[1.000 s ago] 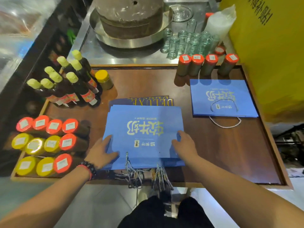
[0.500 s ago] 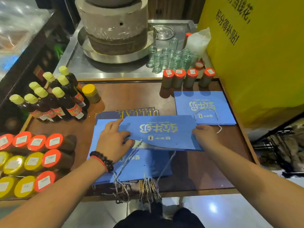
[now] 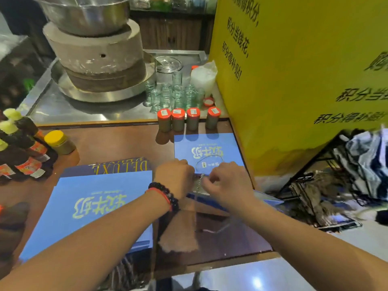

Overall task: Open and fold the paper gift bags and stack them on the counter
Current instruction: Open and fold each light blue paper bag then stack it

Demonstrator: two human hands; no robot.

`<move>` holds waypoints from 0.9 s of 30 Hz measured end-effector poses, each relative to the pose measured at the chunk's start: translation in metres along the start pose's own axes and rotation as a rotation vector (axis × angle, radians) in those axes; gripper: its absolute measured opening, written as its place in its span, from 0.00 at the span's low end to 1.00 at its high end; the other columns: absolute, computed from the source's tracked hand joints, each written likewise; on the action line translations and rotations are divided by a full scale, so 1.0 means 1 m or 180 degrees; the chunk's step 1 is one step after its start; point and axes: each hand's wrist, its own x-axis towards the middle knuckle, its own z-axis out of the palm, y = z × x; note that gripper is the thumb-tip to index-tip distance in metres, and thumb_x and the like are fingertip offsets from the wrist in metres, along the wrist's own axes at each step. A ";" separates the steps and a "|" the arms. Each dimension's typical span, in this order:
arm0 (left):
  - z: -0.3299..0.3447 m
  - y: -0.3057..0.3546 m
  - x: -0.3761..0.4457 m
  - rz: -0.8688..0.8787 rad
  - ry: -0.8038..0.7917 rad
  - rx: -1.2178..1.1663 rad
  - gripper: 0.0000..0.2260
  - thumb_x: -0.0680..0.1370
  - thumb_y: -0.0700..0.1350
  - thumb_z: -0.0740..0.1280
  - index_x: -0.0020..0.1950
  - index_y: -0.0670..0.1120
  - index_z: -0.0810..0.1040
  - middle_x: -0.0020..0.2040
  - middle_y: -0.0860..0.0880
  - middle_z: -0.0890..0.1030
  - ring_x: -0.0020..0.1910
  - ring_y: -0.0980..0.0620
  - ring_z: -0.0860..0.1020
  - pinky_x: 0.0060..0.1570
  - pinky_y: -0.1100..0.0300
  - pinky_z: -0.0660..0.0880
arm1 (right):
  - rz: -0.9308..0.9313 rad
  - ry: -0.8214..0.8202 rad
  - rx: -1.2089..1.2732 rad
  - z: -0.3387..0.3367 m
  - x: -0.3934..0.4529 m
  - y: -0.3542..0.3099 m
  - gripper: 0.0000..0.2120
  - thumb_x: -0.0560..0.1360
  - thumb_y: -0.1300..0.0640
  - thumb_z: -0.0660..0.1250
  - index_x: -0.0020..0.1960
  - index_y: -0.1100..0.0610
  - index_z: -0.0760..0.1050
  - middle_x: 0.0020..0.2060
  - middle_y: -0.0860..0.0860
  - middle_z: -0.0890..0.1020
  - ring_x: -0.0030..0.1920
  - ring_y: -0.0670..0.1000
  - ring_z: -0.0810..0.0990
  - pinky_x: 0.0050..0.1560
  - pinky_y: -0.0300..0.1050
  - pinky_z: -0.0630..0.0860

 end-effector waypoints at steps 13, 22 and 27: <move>0.018 0.039 0.011 -0.0432 -0.0523 -0.0424 0.14 0.80 0.56 0.61 0.45 0.48 0.79 0.43 0.49 0.77 0.46 0.45 0.77 0.38 0.57 0.68 | -0.0042 -0.0301 0.0985 0.019 -0.035 0.094 0.19 0.73 0.43 0.56 0.36 0.55 0.76 0.34 0.48 0.76 0.37 0.50 0.76 0.34 0.50 0.73; 0.030 0.019 -0.017 -0.0547 -0.0669 -0.0772 0.16 0.80 0.59 0.59 0.57 0.53 0.79 0.48 0.48 0.79 0.49 0.45 0.77 0.42 0.56 0.72 | -0.0683 -0.1430 -0.0248 -0.012 -0.003 0.164 0.16 0.79 0.48 0.60 0.39 0.57 0.74 0.33 0.52 0.78 0.35 0.54 0.76 0.36 0.50 0.73; 0.031 0.010 -0.029 -0.0831 -0.0739 -0.0816 0.16 0.78 0.61 0.61 0.48 0.49 0.75 0.46 0.49 0.80 0.45 0.46 0.77 0.40 0.56 0.73 | -0.0587 -0.1677 -0.0084 -0.028 0.004 0.185 0.16 0.79 0.51 0.65 0.33 0.47 0.70 0.28 0.47 0.75 0.30 0.47 0.72 0.33 0.47 0.70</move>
